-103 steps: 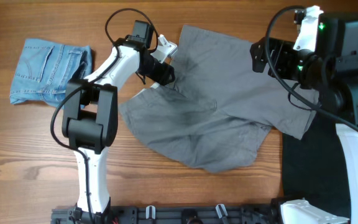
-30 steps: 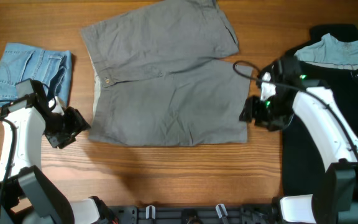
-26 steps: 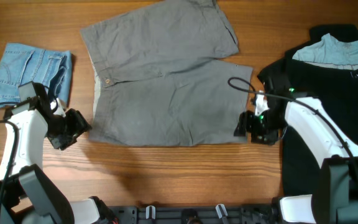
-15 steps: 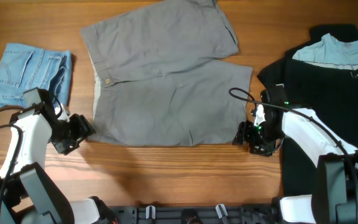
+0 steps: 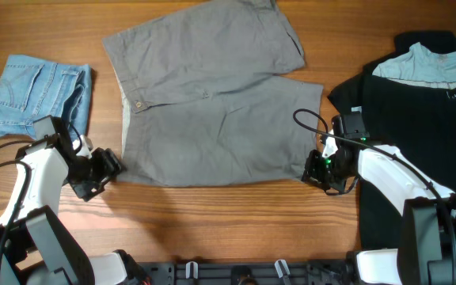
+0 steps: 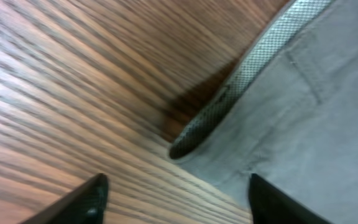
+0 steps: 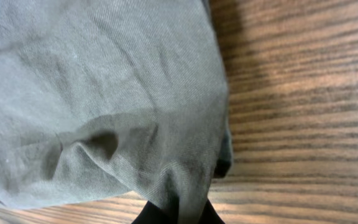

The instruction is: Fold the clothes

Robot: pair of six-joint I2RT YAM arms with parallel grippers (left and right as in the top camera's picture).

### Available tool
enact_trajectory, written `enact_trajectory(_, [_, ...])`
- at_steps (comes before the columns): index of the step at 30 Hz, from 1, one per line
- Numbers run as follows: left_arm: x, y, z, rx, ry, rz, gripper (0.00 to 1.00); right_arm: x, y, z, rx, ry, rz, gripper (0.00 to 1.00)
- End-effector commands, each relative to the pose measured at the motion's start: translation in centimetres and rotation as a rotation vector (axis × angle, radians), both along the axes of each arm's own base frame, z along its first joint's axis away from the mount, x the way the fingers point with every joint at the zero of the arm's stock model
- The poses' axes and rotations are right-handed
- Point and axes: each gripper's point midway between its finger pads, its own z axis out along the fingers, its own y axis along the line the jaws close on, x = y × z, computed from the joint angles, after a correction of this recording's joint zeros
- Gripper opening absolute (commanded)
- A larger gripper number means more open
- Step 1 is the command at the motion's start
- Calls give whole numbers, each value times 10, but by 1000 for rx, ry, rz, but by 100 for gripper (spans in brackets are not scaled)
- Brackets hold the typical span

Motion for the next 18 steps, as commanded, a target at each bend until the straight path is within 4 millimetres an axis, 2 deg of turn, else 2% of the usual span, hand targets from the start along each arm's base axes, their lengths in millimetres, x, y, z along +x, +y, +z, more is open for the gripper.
enact_trajectory(1, [3, -15, 2, -73, -26, -7, 82, -3, -5, -3, -38, 1, 50, 4])
enact_trajectory(4, [1, -22, -11, -67, -39, -31, 84, -4, -5, -3, -39, 6, 55, 5])
enact_trajectory(6, [-7, -26, -26, -67, -39, -31, 77, -4, -5, -3, -39, 6, 55, 9])
enact_trajectory(7, [-13, -27, -35, -63, -39, -31, 66, -4, -5, -3, -38, 6, 55, 16])
enact_trajectory(8, [-9, -26, -38, -53, -68, -32, 50, -4, -5, -3, -39, 5, 55, 23])
enact_trajectory(11, [1, -22, -37, -36, -109, -34, 8, -4, -5, -2, -39, 3, 57, 25])
enact_trajectory(12, [3, -21, -36, -34, -113, -33, 4, -3, -5, 0, -38, -5, 58, 25])
enact_trajectory(14, [6, -20, -28, -36, -108, -33, 4, 0, -6, 11, -37, -31, 53, 29])
enact_trajectory(18, [21, -14, 7, -34, -112, -32, 4, 0, -22, 33, -127, -71, -10, 61])
